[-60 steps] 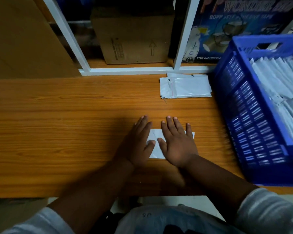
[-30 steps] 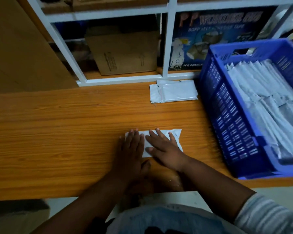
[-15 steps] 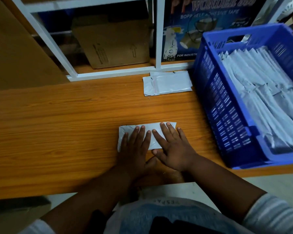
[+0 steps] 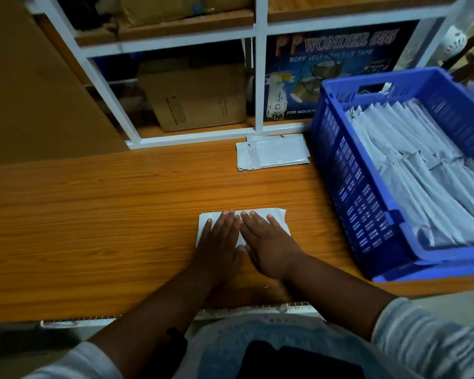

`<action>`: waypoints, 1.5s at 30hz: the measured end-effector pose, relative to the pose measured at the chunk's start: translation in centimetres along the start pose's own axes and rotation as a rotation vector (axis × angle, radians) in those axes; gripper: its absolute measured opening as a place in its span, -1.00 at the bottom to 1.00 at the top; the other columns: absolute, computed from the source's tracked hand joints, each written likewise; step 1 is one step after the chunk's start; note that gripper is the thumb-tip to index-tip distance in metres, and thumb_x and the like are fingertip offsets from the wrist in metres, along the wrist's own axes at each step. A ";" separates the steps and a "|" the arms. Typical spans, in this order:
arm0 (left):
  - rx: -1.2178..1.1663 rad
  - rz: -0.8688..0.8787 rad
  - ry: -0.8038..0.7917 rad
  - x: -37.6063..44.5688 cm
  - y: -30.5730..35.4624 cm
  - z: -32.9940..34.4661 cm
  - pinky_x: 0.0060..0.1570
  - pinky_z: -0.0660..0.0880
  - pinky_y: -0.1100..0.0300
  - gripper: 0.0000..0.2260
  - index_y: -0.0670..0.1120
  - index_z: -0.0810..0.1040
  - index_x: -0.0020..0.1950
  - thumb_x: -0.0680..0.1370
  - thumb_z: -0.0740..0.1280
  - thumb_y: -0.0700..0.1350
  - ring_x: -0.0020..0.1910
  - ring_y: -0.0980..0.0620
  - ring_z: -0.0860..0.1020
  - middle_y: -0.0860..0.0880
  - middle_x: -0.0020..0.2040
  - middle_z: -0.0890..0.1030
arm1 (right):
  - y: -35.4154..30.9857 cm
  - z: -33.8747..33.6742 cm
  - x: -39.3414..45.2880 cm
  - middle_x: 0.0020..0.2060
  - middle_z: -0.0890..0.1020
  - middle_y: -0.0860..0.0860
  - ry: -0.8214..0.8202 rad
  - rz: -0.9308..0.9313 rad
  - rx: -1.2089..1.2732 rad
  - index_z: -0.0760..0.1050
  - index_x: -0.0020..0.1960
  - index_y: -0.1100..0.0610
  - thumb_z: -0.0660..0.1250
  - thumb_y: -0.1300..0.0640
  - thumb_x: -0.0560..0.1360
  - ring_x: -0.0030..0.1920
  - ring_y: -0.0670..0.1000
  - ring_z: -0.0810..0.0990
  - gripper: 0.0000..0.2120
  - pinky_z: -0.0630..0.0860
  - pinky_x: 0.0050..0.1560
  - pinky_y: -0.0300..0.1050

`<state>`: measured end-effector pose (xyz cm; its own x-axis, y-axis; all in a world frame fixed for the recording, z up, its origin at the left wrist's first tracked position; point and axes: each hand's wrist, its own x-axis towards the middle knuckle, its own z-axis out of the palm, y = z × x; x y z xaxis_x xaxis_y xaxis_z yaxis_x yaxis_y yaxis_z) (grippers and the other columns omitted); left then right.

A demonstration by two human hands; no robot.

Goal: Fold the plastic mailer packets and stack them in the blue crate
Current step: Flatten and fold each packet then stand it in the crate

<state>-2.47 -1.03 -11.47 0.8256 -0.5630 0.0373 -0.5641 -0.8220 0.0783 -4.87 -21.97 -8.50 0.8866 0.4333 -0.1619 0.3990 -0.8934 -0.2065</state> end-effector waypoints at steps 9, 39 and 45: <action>0.017 -0.117 -0.065 -4.8 -6.2 -0.3 0.63 0.15 -0.28 -0.17 -0.16 0.13 0.74 0.69 -0.05 0.42 0.72 -0.19 0.11 -0.16 0.75 0.10 | 5.3 -0.5 -4.2 0.69 -0.34 -0.09 -0.063 0.285 -0.036 -0.35 0.71 -0.13 -0.33 -0.46 0.65 0.69 0.01 -0.35 -0.26 -0.28 0.66 0.28; -0.075 0.113 0.048 0.3 -2.6 -2.8 0.63 0.19 -0.26 -0.34 -0.19 0.23 0.70 0.67 0.19 0.12 0.71 -0.20 0.15 -0.20 0.71 0.22 | 0.3 -2.8 -0.1 0.72 0.06 0.10 0.093 0.080 0.002 0.04 0.72 0.04 0.07 -0.17 0.70 0.72 0.15 -0.02 -0.34 0.01 0.65 0.38; 0.003 0.045 -0.045 -0.3 -3.3 -0.9 0.61 0.14 -0.32 -0.31 -0.08 0.19 0.73 0.70 0.08 0.29 0.73 -0.13 0.09 -0.11 0.74 0.15 | -0.1 -0.1 0.7 0.74 -0.10 0.04 0.018 0.124 -0.025 -0.09 0.76 0.02 -0.06 -0.27 0.73 0.73 0.08 -0.18 -0.30 -0.03 0.66 0.33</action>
<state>-0.87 1.96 -10.89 0.7979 -0.6028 -0.0041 -0.6009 -0.7958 0.0744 -4.29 -21.55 -8.53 0.9334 0.3176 -0.1670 0.2918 -0.9426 -0.1622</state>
